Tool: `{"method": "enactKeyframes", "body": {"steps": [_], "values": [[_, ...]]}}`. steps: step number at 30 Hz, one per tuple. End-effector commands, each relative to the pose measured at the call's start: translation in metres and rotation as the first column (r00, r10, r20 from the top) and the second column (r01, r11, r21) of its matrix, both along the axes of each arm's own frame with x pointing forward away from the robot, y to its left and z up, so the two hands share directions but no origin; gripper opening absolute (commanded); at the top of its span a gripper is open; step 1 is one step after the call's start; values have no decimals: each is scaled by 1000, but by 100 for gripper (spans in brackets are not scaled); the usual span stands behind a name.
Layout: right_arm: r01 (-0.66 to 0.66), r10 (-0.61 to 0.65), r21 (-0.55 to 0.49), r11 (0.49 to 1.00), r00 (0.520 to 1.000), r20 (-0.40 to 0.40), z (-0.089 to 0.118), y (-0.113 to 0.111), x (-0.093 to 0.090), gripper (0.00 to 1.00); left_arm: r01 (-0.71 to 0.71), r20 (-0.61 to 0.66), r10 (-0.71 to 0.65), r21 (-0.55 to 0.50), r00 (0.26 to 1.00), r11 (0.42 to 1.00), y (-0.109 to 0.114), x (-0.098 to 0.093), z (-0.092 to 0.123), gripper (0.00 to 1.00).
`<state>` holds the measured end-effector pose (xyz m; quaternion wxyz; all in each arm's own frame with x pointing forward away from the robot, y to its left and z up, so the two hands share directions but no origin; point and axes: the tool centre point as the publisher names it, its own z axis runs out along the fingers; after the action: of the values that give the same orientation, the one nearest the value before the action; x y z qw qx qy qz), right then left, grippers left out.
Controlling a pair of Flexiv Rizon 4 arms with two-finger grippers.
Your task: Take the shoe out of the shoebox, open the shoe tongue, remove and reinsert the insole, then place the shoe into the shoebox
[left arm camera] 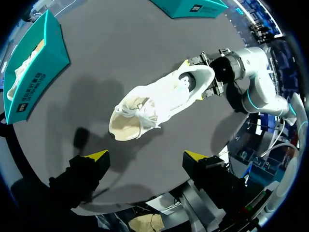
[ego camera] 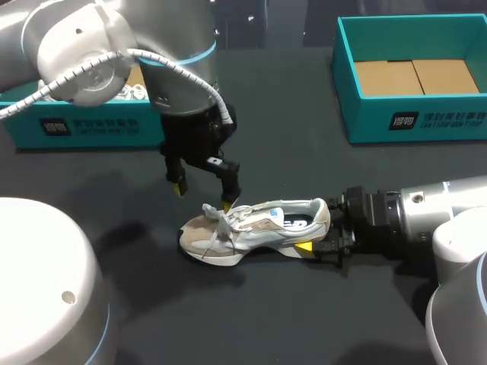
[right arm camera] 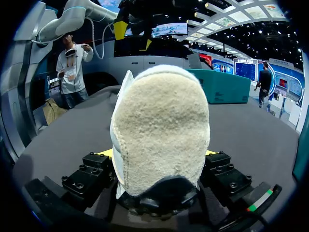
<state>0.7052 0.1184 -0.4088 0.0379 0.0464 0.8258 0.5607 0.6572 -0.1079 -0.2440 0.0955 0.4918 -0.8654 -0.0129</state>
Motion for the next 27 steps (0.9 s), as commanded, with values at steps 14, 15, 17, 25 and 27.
{"method": "enactKeyframes", "body": {"steps": [14, 15, 17, 25, 27], "values": [[1, -1, -3, 1000, 1000, -1, -1, -1, 0, 0, -305, 17, 305, 129, 952, 944, -56, 4, -22, 100], [1, -1, -3, 1000, 1000, -1, -1, -1, 0, 0, -313, 20, 313, 130, 950, 941, -59, 5, -22, 100], [1, -1, -3, 1000, 1000, -1, -1, -1, 0, 0, -336, 4, 339, 149, 941, 930, -67, 9, -24, 100], [1, -1, -3, 1000, 1000, -1, -1, -1, 0, 0, -383, -27, 391, 150, 920, 911, -78, 16, -24, 100], [1, -1, -3, 1000, 1000, -1, -1, -1, 0, 0, -383, -27, 391, 150, 920, 911, -78, 16, -24, 100]]}}
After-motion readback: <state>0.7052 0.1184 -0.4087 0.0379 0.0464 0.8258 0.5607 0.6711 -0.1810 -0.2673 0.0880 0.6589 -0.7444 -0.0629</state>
